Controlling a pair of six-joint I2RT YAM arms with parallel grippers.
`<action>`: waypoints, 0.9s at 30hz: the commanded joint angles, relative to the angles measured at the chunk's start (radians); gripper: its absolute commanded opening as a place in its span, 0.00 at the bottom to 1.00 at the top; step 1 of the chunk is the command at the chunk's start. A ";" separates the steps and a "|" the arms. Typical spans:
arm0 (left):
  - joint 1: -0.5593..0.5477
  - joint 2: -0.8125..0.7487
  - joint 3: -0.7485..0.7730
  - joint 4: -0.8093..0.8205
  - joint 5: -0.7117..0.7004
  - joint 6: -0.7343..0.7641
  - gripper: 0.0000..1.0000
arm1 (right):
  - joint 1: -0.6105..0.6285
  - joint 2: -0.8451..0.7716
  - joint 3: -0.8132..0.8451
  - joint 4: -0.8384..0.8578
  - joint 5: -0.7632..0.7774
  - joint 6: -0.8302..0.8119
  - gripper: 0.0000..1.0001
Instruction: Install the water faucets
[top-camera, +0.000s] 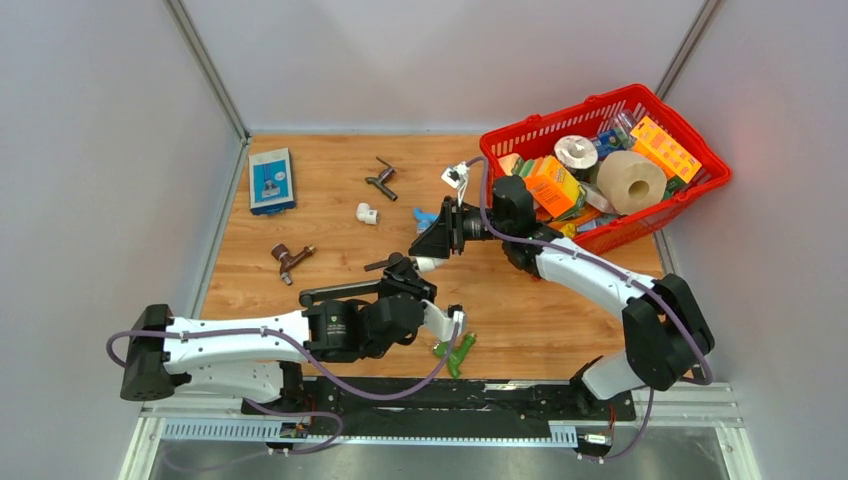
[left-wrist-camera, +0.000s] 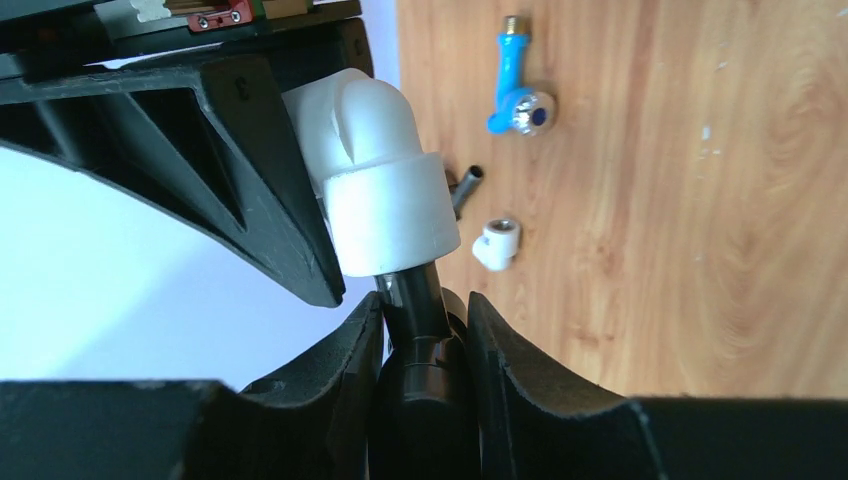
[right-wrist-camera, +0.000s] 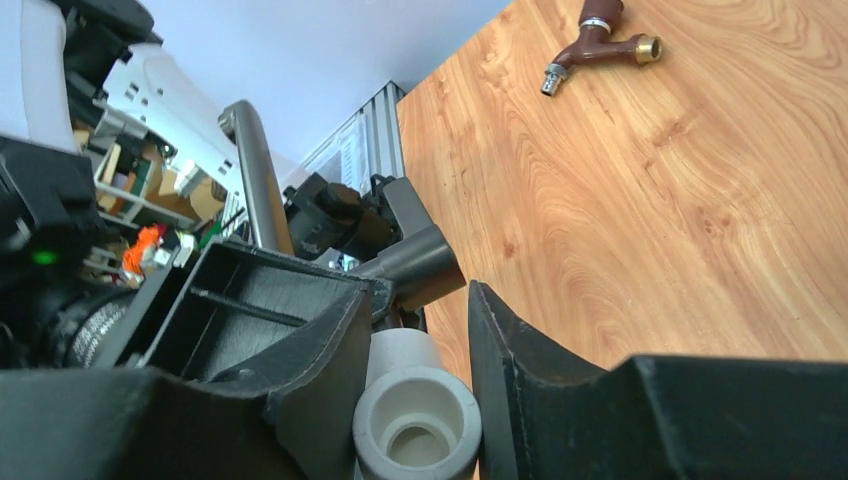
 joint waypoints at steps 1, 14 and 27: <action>-0.049 -0.033 -0.021 0.386 -0.129 0.198 0.00 | 0.007 0.004 0.019 0.097 0.144 0.098 0.01; 0.280 -0.227 0.025 -0.013 0.454 -0.251 0.00 | -0.036 -0.220 0.070 0.006 0.236 -0.475 0.69; 0.784 -0.047 0.264 -0.263 1.566 -0.348 0.00 | -0.031 -0.413 -0.059 -0.141 -0.125 -1.063 0.74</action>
